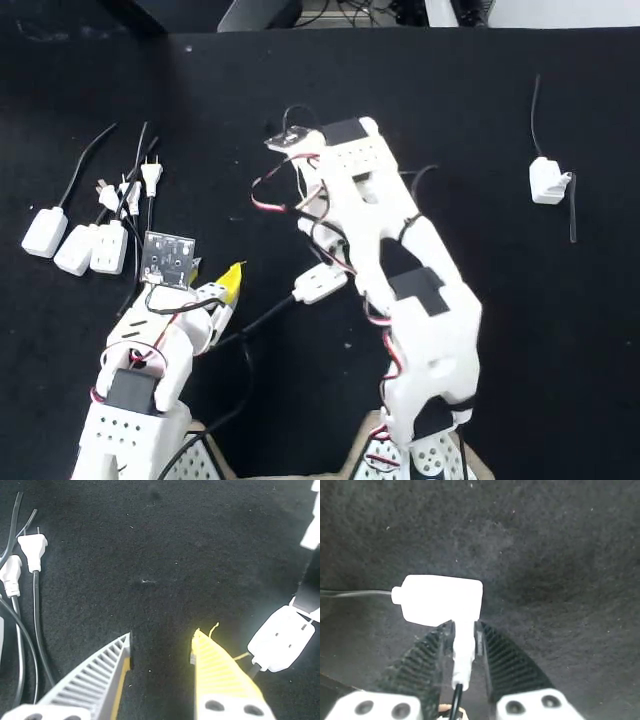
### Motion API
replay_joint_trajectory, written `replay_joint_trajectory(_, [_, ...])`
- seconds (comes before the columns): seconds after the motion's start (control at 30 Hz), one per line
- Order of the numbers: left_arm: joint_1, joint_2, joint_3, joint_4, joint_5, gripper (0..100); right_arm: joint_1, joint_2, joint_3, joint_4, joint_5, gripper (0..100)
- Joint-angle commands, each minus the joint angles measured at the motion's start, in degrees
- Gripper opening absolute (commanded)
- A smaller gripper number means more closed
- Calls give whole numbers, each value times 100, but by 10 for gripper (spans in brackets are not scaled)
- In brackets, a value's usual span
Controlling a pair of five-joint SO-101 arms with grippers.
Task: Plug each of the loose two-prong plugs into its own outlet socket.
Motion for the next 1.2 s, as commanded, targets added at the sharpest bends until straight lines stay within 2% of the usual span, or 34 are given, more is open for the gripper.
replay_joint_trajectory(0.0, [-40, -53, -119, -123, -44, 198, -149, -822, 884, -686, -18, 11])
replay_joint_trajectory(0.2, [-31, -53, -110, -123, -44, 198, -141, -1314, 1815, -1248, -18, 11])
replay_joint_trajectory(0.57, [-31, -53, -110, -123, -44, 198, -141, -2000, 1833, -791, -18, 11])
replay_joint_trajectory(0.77, [-40, -53, -110, -123, -44, 198, -141, -1692, 1833, -844, -53, 11])
replay_joint_trajectory(0.93, [-40, -53, -119, -123, -44, 198, -141, -1534, 1903, -1275, -88, 11])
replay_joint_trajectory(1.17, [-40, -53, -119, -123, -44, 198, -158, -2079, 2598, -1732, -299, 11])
